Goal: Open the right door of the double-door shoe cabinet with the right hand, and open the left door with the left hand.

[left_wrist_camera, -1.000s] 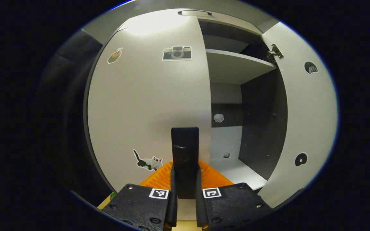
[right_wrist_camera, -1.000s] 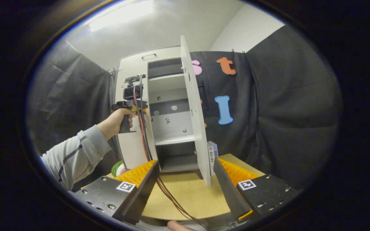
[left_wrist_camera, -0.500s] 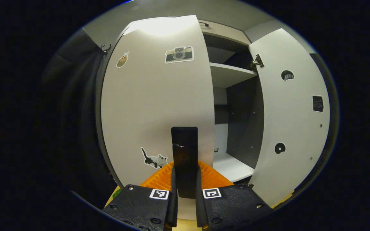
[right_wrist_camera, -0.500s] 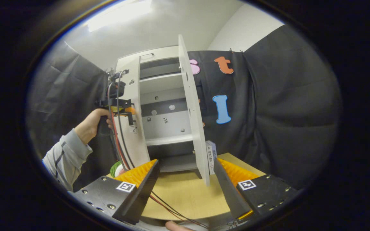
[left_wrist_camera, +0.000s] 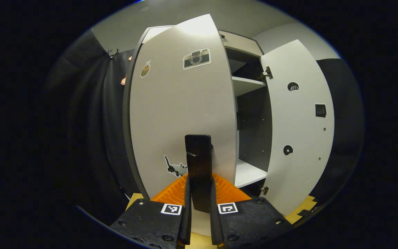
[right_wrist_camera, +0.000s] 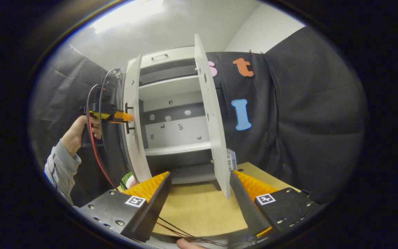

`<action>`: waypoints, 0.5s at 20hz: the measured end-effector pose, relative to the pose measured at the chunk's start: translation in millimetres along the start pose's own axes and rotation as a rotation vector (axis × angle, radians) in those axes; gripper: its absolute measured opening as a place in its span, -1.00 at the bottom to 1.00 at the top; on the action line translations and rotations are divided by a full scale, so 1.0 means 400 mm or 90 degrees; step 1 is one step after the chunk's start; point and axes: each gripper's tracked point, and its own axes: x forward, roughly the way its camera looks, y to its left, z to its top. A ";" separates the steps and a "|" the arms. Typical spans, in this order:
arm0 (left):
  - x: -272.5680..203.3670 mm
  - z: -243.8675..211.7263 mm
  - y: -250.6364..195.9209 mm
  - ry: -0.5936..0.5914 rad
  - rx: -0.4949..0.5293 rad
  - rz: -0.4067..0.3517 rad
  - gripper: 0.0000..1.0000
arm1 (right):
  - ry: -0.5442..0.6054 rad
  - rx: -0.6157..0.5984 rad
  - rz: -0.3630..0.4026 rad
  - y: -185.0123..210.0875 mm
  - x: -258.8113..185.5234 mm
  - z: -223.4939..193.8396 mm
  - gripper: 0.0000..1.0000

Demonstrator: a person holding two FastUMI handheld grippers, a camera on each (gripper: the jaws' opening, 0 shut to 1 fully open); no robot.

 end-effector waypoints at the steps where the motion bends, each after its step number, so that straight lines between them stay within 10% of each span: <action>1: -0.016 0.000 0.014 0.002 -0.001 0.001 -0.53 | 0.001 -0.002 0.003 0.002 0.005 -0.004 0.99; 10: -0.112 -0.003 0.106 -0.017 -0.041 -0.022 -0.60 | -0.003 -0.011 0.028 0.078 0.017 -0.010 0.99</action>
